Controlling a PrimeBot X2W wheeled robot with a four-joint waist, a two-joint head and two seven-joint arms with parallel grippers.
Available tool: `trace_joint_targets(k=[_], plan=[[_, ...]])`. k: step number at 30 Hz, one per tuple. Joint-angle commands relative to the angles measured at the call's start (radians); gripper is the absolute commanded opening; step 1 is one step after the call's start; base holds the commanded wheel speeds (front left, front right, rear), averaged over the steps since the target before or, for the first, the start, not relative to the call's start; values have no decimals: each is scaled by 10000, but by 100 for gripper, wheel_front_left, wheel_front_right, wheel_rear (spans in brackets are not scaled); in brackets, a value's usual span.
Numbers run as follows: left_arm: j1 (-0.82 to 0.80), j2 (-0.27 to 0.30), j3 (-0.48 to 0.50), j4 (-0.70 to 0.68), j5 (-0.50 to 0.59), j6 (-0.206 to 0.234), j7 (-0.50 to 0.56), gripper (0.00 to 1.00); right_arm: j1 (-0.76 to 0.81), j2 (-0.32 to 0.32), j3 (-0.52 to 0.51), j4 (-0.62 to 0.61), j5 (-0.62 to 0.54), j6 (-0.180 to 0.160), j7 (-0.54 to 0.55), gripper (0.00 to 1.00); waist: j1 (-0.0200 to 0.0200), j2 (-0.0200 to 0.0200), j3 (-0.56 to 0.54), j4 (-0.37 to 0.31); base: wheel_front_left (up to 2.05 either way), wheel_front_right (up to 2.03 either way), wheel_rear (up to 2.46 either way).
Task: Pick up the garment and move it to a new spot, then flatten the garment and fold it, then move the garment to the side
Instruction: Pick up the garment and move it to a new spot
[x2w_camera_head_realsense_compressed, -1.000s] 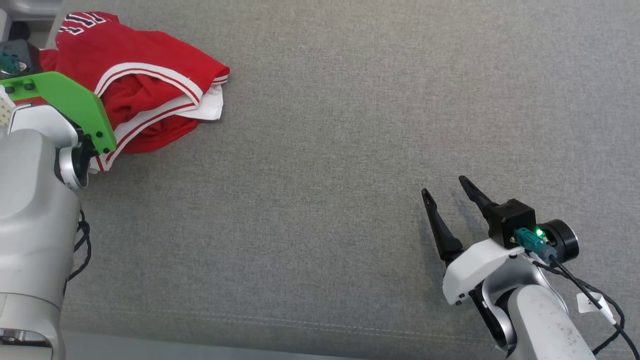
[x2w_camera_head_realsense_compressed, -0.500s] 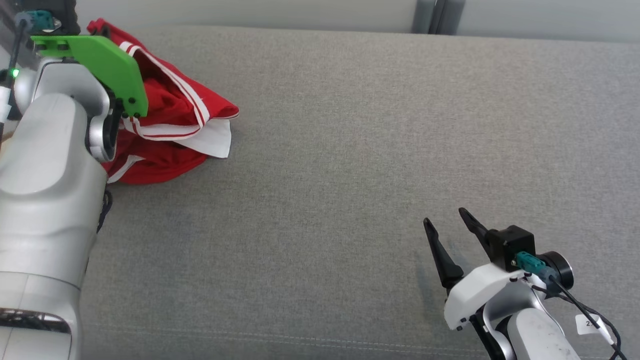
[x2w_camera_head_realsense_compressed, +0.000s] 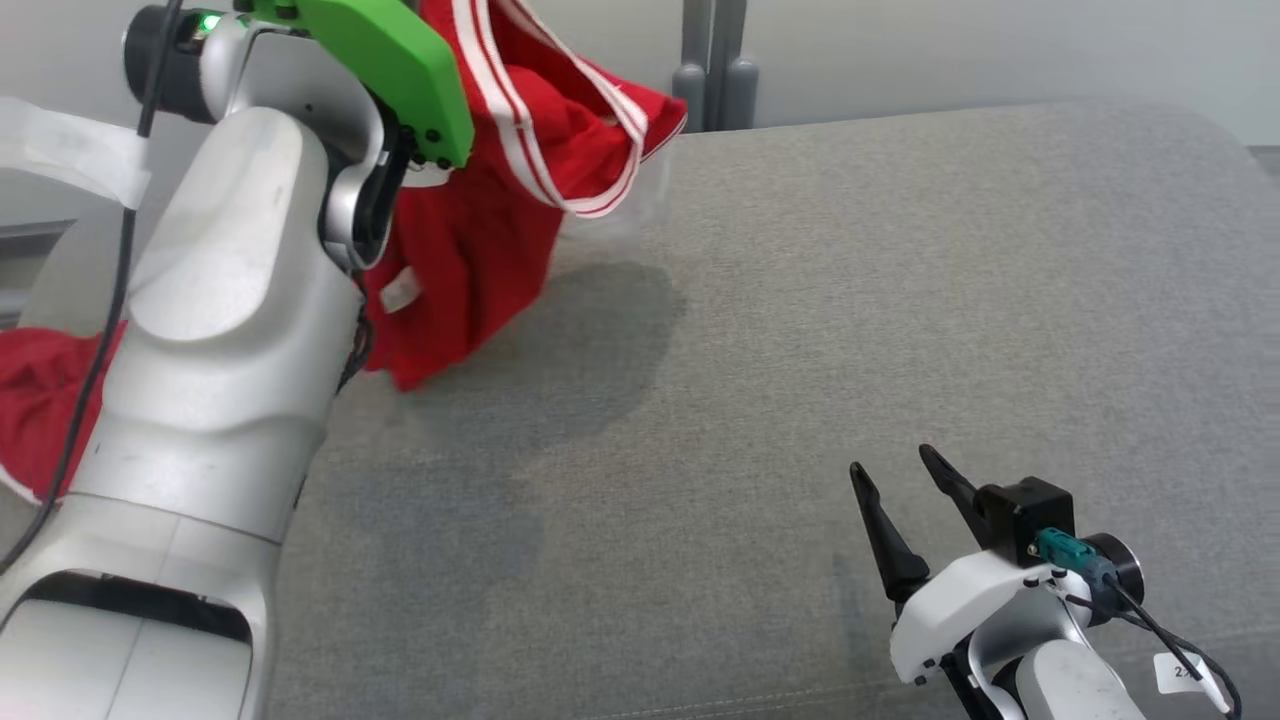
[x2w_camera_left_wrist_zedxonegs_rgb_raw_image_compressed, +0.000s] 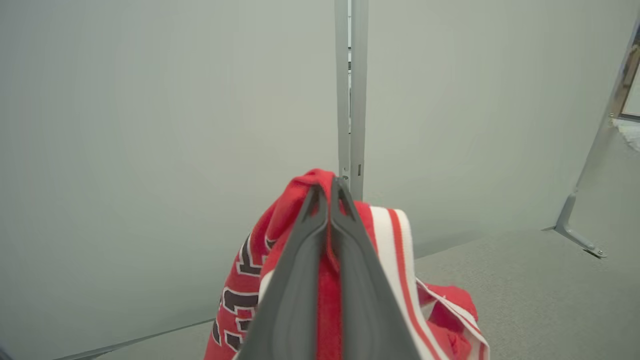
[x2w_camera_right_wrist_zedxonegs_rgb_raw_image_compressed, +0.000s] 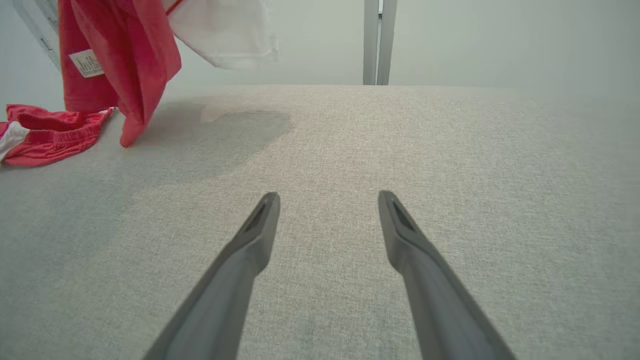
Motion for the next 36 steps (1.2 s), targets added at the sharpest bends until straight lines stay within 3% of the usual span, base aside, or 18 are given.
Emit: trace_joint_targets(k=[1,7,13,22,27,28,29,30,36], plan=[[-150,-208,-32,-134,-197,-101,-93,0,26,-27,-18,45,81,1,-100,100,0,-1,-266,-808,0,0,0],[-71,-673,-143,-870,-1019,-432,-452,0,8,-24,-187,76,162,1,-229,100,0,-1,-16,-1242,0,0,0],[711,-705,-781,-1061,-1448,-573,-359,0,-128,-21,-329,73,234,1,-355,100,0,-1,378,-1277,0,0,0],[1837,301,-2036,361,-29,144,-65,0,-416,-22,-322,263,396,1,-566,100,0,-1,991,-983,0,0,0],[1991,834,-2271,1118,595,896,-492,0,-568,-22,-303,473,402,1,-653,100,0,-1,1050,-842,0,0,0],[1993,872,-2274,1282,674,1120,-566,22,-579,-24,-293,515,402,1,-663,100,0,-1,1037,-818,0,0,0],[1984,902,-2268,1412,740,1298,-668,90,-585,-26,-290,549,398,1,-669,100,0,-1,1017,-794,0,0,0],[1986,886,-2182,1515,694,1443,-820,100,-583,-26,-274,576,396,1,-667,100,0,-1,987,-768,0,0,0],[2319,631,-1751,2022,120,1469,-1259,100,-488,-26,-356,675,287,1,-596,100,0,-1,656,-572,0,0,0]])
